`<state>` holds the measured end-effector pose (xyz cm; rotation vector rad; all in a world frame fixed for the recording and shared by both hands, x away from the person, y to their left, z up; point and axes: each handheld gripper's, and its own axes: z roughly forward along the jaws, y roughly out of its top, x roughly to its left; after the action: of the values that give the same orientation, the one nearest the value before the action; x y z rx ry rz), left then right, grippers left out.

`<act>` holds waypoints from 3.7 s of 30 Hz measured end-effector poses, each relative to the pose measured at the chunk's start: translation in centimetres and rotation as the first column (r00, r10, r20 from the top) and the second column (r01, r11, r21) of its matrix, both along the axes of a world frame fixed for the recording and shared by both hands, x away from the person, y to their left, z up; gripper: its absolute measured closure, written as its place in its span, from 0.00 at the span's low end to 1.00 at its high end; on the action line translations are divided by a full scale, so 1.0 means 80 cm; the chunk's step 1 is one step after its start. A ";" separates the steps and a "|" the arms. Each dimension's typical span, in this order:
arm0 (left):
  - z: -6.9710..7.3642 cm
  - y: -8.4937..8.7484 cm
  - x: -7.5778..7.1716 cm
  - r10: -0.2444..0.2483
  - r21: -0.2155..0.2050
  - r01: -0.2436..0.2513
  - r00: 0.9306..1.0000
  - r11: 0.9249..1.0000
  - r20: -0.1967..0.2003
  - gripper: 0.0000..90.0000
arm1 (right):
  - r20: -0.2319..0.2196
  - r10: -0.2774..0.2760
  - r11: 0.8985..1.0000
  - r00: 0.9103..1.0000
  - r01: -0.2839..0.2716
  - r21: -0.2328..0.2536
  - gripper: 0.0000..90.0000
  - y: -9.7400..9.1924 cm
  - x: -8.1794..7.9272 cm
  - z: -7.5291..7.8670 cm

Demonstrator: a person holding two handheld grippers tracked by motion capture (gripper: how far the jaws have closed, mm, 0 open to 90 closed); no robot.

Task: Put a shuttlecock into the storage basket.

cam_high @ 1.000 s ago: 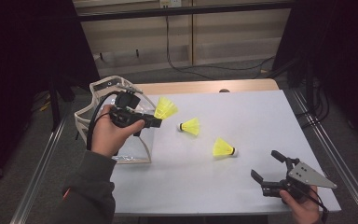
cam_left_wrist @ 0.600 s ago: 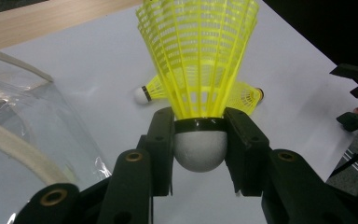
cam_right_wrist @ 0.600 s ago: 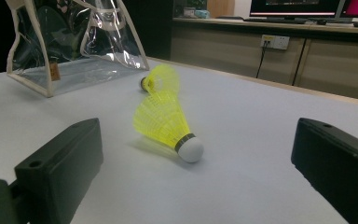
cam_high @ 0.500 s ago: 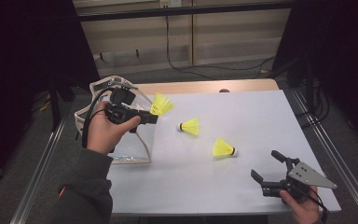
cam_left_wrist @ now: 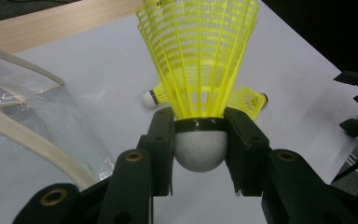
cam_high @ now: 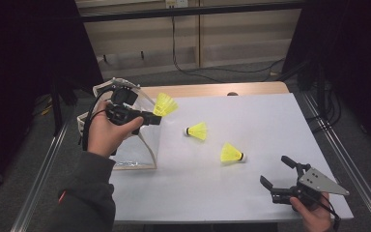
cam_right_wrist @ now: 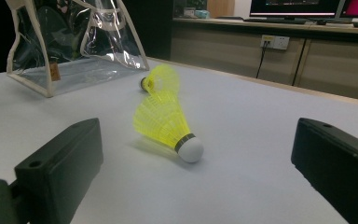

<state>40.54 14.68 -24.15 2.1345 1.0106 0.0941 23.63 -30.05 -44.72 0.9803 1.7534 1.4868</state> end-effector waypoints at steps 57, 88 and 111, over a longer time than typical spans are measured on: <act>0.017 0.034 0.018 0.098 0.001 -0.098 0.995 0.995 0.016 0.72 | -0.002 -0.001 1.000 1.000 0.001 0.002 0.02 0.000 0.000 0.000; 0.028 0.054 0.024 0.150 0.002 -0.150 0.988 0.989 0.024 0.72 | -0.001 -0.001 1.000 1.000 0.001 0.001 0.02 0.000 0.000 0.000; 0.031 0.067 0.030 0.191 0.012 -0.192 0.981 0.981 0.030 0.72 | -0.001 -0.001 1.000 1.000 0.001 0.004 0.02 0.000 0.000 0.000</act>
<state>42.92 20.08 -21.69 2.0390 1.1998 0.2258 23.61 -30.06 -44.68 0.9836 1.7510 1.4897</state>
